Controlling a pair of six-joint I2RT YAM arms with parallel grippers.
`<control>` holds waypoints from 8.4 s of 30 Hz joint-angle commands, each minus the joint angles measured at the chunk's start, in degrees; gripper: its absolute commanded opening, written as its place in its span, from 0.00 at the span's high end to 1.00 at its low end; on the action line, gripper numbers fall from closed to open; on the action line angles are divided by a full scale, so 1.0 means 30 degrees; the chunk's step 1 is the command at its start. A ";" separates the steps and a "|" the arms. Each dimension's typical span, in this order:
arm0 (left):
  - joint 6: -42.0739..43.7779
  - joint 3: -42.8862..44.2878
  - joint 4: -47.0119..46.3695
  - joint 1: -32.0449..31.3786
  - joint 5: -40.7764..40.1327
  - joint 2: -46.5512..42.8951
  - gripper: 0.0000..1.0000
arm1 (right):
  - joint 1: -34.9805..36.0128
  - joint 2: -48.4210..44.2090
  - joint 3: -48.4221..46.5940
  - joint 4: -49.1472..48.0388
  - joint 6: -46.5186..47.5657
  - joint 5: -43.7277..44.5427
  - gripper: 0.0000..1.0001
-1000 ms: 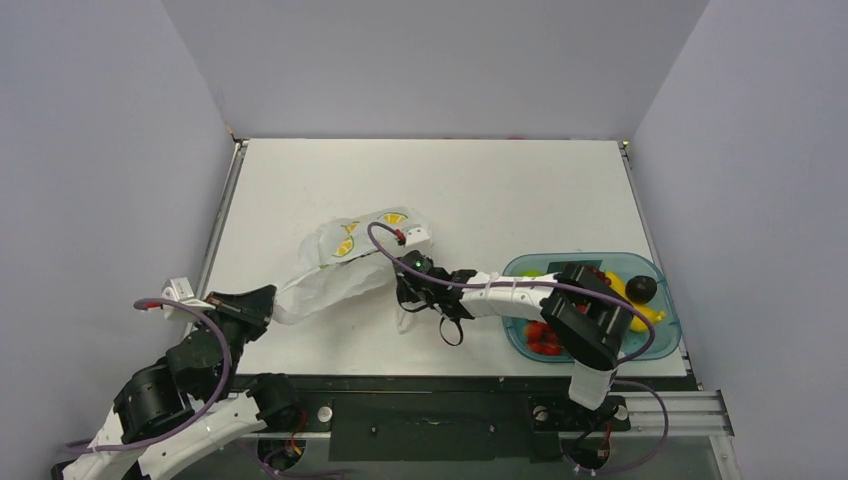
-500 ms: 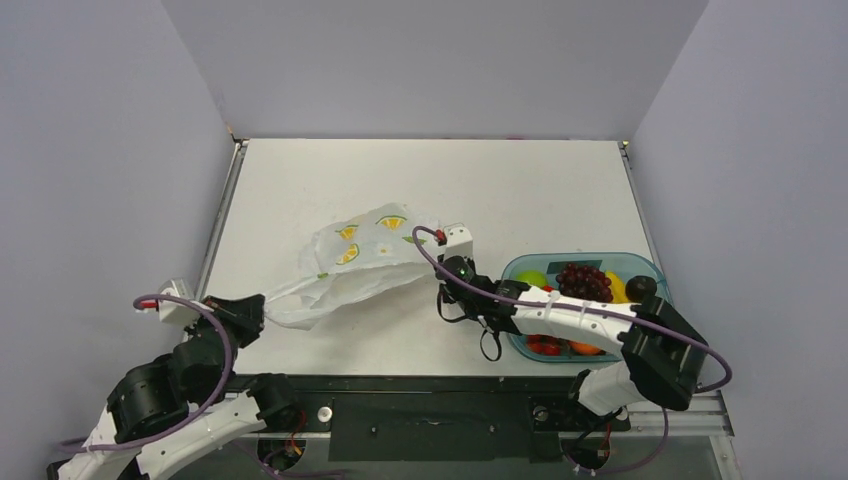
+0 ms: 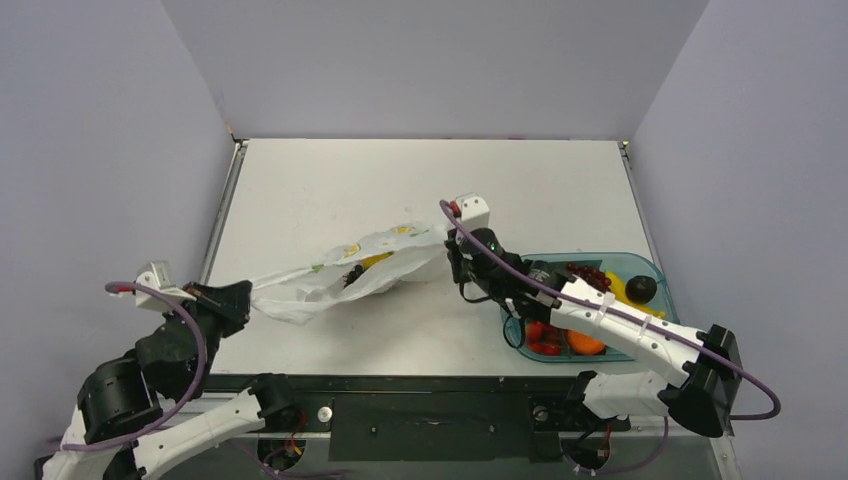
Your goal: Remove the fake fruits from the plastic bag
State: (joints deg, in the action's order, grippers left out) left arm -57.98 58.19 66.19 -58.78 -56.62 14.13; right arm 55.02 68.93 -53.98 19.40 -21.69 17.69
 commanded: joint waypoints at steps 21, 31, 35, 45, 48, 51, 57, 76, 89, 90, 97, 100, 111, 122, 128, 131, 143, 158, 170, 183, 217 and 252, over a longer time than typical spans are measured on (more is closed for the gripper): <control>1.1395 1.0028 -0.5415 1.0629 0.7949 1.1759 1.00 | -0.5774 0.9740 -1.9513 0.5063 0.0782 -0.4828 1.00; 0.2668 -0.4301 -0.2685 1.0602 1.5530 -0.0670 1.00 | -0.2924 0.5236 -0.5567 0.3180 0.0684 -0.3720 1.00; 0.2894 -0.2865 -0.1725 1.0508 1.5667 -0.1618 0.97 | -0.2129 0.4534 -0.5258 0.3735 0.1094 -0.2763 1.00; 0.8051 0.4552 -0.0559 1.0311 1.7888 0.4682 0.54 | -0.2024 0.3485 -0.5464 0.4634 0.1889 -0.1993 0.94; 0.9949 0.6822 -0.0844 1.0308 1.9081 0.8327 0.54 | -0.1972 0.3297 -0.5384 0.4734 0.1861 -0.2247 0.88; 1.0860 0.6747 -0.2578 1.0300 2.1642 1.1244 0.55 | -0.1897 0.2888 -0.5200 0.4552 0.1879 -0.2193 0.85; 1.1535 0.4275 -0.7679 0.9536 2.2150 1.4913 0.52 | -0.1906 0.2422 -0.4744 0.4227 0.1776 -0.2048 0.76; 1.0582 0.2098 -1.3840 0.2581 0.9114 2.0982 0.42 | -0.2684 0.0402 -0.1643 0.0586 0.0201 -0.4830 0.70; 1.1902 0.1364 -1.3064 0.5924 0.8129 2.1692 0.40 | -0.3251 -0.0048 -0.0193 -0.1150 -0.0808 -0.5163 0.93; 1.2408 0.1603 -1.2095 0.6534 0.8682 2.1658 0.42 | -0.3290 -0.0057 0.0064 -0.1116 -0.0609 -0.4725 1.00; 1.5464 0.1131 -1.1136 1.0991 1.1767 2.1011 0.87 | -0.3298 -0.0567 0.0662 -0.1059 0.0385 -0.1769 1.00; 1.6584 -0.0869 -1.4001 1.1171 1.3962 1.8909 1.00 | -0.3316 -0.0936 0.0582 -0.0554 0.0514 -0.1201 1.00; 1.7382 -0.0734 -1.4465 1.1388 2.2060 1.5799 1.00 | -0.1902 -0.0613 -0.1113 0.1533 -0.0303 0.0108 0.68; 1.7089 -0.4206 -1.5678 1.1333 2.1770 1.1934 1.00 | 0.1937 -0.2506 -0.5031 0.4992 -0.0401 0.3251 0.34; 1.7259 -0.4510 -1.5993 1.1334 2.0481 1.1018 1.00 | 0.4728 -0.2107 -0.3835 0.0452 -0.1443 0.2845 0.43; 1.7323 -0.4546 -1.6143 1.1284 2.0679 1.0876 1.00 | 0.5923 -0.1738 -0.1370 -0.3732 -0.1880 0.2682 0.57; 1.7573 -0.4904 -1.6497 1.0455 2.0222 1.0074 1.00 | 0.7077 0.6791 -0.1525 -1.1466 0.0151 0.4042 0.77; 1.7968 -0.5269 -1.6229 0.9069 1.7606 0.9292 1.00 | 0.4879 1.4892 0.0371 -2.0635 -0.2330 0.2812 0.83; 1.8538 -0.5417 -1.6237 0.8532 1.6393 0.8492 1.00 | 0.4310 1.0327 0.4125 -2.0656 -0.2424 0.2721 0.81; 1.9087 -0.5441 -1.6081 0.7099 1.6287 0.9061 1.00 | 0.3425 1.2051 -0.0667 -1.9638 -0.3244 0.5000 0.39; 0.3724 -0.9183 -1.9756 -0.0354 1.9151 0.9924 1.00 | -0.2768 1.1443 0.1458 -1.9713 -0.8954 -0.5353 0.22; 1.0503 -0.3763 -0.8730 0.8548 1.2012 1.3200 1.00 | 0.1970 1.2656 -0.0190 -1.3342 -0.1101 0.1560 0.22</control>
State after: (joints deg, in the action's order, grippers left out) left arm -29.15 47.99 44.16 -34.06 -20.25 56.42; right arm 58.11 105.14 -53.08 -22.90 -30.83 14.74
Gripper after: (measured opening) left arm 0.004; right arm 0.782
